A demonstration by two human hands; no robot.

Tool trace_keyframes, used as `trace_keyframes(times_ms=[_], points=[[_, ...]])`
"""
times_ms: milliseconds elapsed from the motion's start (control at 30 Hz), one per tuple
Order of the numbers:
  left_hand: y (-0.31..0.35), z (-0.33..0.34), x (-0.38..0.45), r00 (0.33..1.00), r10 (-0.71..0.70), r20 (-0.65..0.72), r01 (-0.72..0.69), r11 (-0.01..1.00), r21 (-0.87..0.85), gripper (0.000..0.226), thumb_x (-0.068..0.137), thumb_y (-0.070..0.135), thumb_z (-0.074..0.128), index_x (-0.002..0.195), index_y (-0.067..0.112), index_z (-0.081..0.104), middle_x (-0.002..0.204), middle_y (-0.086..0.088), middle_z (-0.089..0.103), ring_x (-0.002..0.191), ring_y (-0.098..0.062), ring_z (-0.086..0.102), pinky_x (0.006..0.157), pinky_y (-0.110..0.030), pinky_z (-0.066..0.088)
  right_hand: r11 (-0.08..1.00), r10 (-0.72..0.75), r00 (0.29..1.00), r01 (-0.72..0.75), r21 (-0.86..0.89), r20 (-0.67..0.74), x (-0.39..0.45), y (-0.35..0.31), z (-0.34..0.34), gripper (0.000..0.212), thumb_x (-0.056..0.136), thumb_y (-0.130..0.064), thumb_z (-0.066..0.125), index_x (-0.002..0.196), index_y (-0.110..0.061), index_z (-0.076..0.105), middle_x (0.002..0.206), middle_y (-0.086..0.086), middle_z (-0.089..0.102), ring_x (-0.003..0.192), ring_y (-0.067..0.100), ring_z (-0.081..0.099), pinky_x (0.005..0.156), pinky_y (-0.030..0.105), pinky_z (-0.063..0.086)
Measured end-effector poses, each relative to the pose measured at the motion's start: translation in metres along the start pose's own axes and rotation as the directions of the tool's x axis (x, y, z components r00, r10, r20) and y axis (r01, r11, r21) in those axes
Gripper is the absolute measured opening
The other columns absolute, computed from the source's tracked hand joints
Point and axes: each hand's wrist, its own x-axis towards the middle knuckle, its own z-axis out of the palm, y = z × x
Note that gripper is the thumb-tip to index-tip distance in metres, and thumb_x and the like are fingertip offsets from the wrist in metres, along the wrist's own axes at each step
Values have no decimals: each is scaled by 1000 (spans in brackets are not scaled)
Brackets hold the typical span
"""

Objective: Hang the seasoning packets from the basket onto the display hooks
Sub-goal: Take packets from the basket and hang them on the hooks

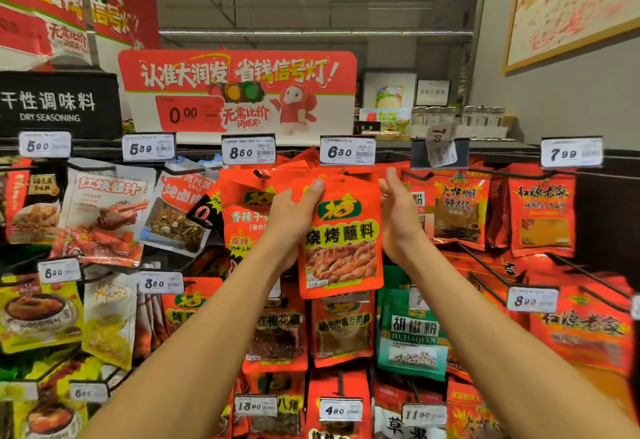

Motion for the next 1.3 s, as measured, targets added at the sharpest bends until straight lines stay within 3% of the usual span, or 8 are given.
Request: trace_keyframes(times_ms=[133, 300, 533, 700, 833, 967, 1100, 1300], points=[[7, 13, 16, 999, -46, 9, 46, 999, -1, 15, 96, 33, 67, 95, 19, 71, 81, -3, 79, 73, -21, 77, 60, -34, 60, 993, 9, 998, -16, -120, -56, 1, -10, 8, 20, 94, -32, 70, 101, -13, 74, 97, 16, 78, 87, 34, 76, 81, 50, 61], [13, 20, 27, 988, -153, -12, 153, 988, 9, 17, 92, 32, 71, 91, 15, 68, 84, -14, 77, 81, -37, 76, 76, -58, 62, 977, 23, 988, -54, -205, -151, 15, -15, 10, 15, 86, -27, 79, 90, -13, 75, 89, 14, 78, 87, 39, 75, 82, 58, 60], [5, 23, 36, 977, -189, -95, 194, 980, 48, 30, 90, 38, 73, 94, 8, 69, 93, -17, 76, 84, -36, 74, 83, -54, 61, 959, 91, 988, -122, -255, -128, 24, 1, 0, 14, 84, -23, 76, 96, -15, 76, 84, 7, 79, 75, 28, 77, 62, 37, 61], [-10, 10, 38, 988, -50, -144, 84, 967, 239, 32, 96, 46, 64, 73, 24, 58, 72, 5, 53, 64, -13, 46, 60, -29, 36, 880, -13, 958, -125, -459, -286, 45, 16, 0, 12, 85, -32, 77, 84, -21, 71, 81, -3, 76, 77, 20, 73, 67, 32, 57], [-17, 6, 36, 995, -19, -98, 52, 937, 345, 21, 99, 43, 59, 92, 27, 71, 94, 13, 66, 94, -15, 60, 72, -27, 46, 837, -98, 919, -132, -530, -383, 71, 28, 11, 22, 85, -29, 79, 69, -22, 66, 71, -7, 69, 73, 18, 68, 63, 29, 49], [-22, 4, 33, 995, -62, -72, 83, 934, 348, 42, 98, 40, 60, 132, 16, 65, 119, 7, 68, 108, -16, 63, 86, -31, 47, 773, -128, 901, -171, -611, -415, 93, 34, 15, 13, 87, -28, 77, 87, -17, 73, 82, 0, 69, 89, 26, 65, 80, 36, 52], [-20, 2, 29, 995, -87, -58, 100, 948, 301, 16, 100, 33, 59, 98, 24, 72, 93, 7, 69, 96, -17, 67, 90, -41, 56, 719, -123, 899, -211, -662, -420, 100, 35, 17, 28, 90, -30, 75, 109, -10, 73, 110, 8, 73, 107, 30, 67, 86, 36, 53], [-15, 0, 20, 982, -179, -57, 187, 963, 193, 15, 101, 23, 56, 97, 18, 70, 93, -1, 77, 73, -14, 75, 51, -22, 53, 602, -63, 927, -260, -755, -369, 73, 17, -11, 28, 92, -36, 69, 109, -15, 63, 120, 8, 66, 104, 28, 62, 75, 28, 42]])
